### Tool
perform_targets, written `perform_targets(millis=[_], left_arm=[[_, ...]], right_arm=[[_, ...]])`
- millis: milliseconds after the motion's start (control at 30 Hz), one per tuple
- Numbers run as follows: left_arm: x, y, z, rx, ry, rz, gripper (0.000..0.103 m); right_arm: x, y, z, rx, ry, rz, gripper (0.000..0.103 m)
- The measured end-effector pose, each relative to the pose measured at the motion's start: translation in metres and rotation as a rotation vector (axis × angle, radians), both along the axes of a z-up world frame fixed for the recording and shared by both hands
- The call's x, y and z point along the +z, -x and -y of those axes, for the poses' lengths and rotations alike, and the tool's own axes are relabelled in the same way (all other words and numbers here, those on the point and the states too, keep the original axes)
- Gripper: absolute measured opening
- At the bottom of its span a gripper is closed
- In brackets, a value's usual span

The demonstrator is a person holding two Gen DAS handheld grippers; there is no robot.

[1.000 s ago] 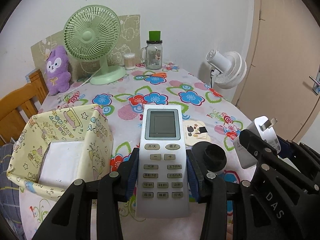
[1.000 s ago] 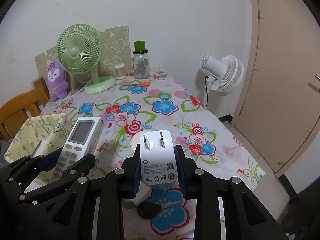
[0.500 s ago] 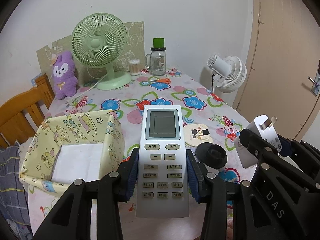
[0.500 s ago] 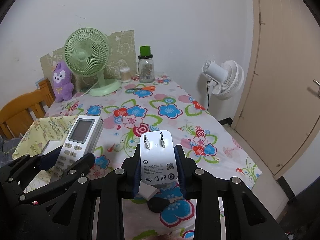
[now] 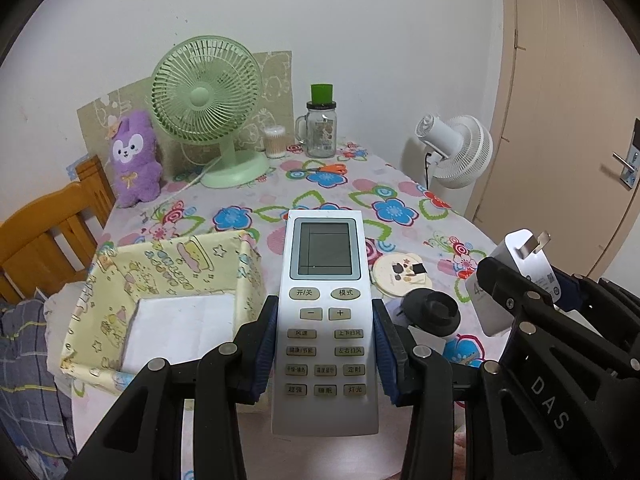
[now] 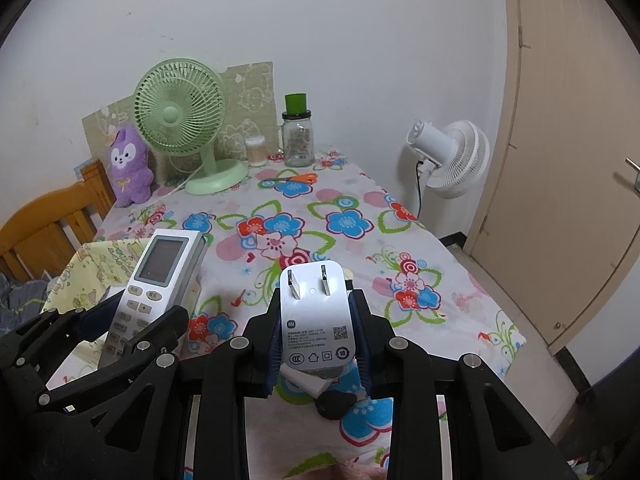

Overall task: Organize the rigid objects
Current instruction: 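Carry the remote and charger toward the yellow box with both grippers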

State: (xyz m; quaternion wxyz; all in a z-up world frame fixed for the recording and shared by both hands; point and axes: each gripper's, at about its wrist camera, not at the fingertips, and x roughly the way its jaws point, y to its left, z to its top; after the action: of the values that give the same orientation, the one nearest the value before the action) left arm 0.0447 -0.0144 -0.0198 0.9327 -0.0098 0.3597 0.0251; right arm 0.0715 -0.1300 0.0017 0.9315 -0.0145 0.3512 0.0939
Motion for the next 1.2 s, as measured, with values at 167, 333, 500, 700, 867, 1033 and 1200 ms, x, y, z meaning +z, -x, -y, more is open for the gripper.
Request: perform_targets(millis=[167,333,500,700,867,1033,1200], left_arm=[[0.006,0.002,-0.009,0.009,-0.004,0.008,0.045],[0.013,0.002,-0.025,0.017,0.003,0.008,0.045],[0.017,0.003,-0.041,0.027,0.042,0.009,0.045],[0.018,0.002,-0.055,0.032,0.041,0.01,0.045],[0.019,-0.002,-0.067,0.029,0.043,0.005,0.045],[0.018,-0.005,-0.08,0.032,0.038,-0.001,0.045],[0.016,-0.009,-0.095,0.046,0.04,-0.006,0.045]], right_arm=[[0.006,0.0,-0.01,0.013,0.008,0.01,0.034],[0.013,0.0,-0.023,0.034,0.001,0.013,0.034],[0.019,-0.001,-0.037,0.056,-0.006,0.021,0.033],[0.021,-0.004,-0.053,0.066,-0.007,0.016,0.033],[0.02,-0.008,-0.066,0.074,-0.007,0.006,0.033],[0.017,-0.011,-0.079,0.085,-0.009,-0.001,0.033],[0.014,-0.014,-0.095,0.103,-0.009,-0.01,0.033]])
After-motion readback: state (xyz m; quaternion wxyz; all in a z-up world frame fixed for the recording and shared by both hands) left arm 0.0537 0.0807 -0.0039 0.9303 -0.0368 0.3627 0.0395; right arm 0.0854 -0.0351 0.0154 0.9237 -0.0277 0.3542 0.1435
